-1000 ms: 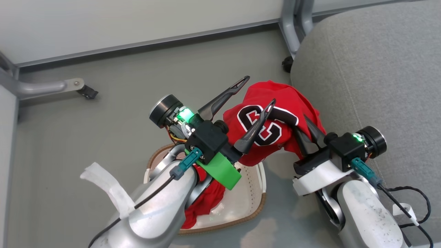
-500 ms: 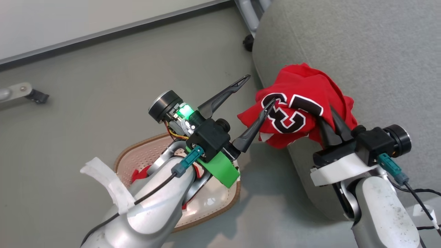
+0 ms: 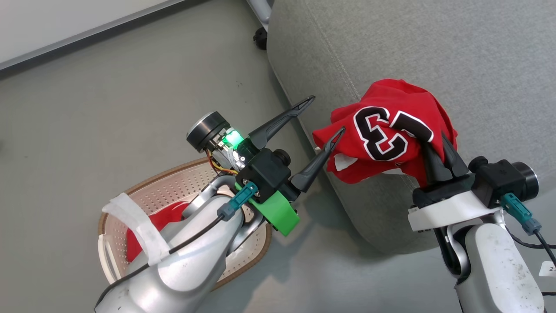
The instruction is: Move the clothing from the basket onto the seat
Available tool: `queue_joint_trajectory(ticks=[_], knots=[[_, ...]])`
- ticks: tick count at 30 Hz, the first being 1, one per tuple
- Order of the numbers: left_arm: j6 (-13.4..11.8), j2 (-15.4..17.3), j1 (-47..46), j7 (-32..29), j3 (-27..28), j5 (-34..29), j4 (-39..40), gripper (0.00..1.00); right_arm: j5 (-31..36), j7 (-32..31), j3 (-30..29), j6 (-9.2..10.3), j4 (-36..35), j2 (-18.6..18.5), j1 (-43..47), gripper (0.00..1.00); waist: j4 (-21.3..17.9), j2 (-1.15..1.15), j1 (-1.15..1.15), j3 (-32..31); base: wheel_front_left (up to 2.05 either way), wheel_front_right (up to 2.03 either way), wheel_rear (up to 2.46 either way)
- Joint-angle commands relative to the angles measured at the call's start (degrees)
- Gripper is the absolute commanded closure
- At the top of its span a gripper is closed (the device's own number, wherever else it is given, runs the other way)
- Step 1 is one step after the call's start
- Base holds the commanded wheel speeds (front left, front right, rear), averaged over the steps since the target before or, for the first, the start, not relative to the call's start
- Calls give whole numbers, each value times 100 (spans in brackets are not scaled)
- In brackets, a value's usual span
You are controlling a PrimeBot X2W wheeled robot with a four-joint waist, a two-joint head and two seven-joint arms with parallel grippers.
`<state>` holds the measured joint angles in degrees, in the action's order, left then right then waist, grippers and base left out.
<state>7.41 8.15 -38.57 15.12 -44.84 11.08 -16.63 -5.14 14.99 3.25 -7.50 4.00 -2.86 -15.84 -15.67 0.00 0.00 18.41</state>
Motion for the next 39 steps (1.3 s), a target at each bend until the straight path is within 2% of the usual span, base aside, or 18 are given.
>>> queue_joint_trajectory(ticks=[1,10,20,25,32,39], knots=[[10,59,-70,5,-2,51,-9,0,-50,30,-20,2,-39,-7,68,100,-95,0,0,54,0,0,0],[10,102,-89,5,38,69,-19,0,-199,30,-406,2,-93,-9,-219,100,-43,0,0,182,0,0,0],[10,175,-439,5,-14,-30,-33,0,-7,30,-1299,2,-176,-18,-1498,100,150,0,0,893,0,0,0],[10,196,-714,5,-104,-51,-38,0,141,30,-1767,2,-176,-254,-2350,100,308,0,0,1363,0,0,0],[10,182,-1036,5,-237,-103,-21,0,230,29,-2416,3,8,-788,-3358,100,551,0,0,1916,0,0,0],[11,253,-1264,5,-277,-140,-15,0,173,29,-2644,3,823,-1196,-4050,100,636,0,0,2368,0,0,0]])
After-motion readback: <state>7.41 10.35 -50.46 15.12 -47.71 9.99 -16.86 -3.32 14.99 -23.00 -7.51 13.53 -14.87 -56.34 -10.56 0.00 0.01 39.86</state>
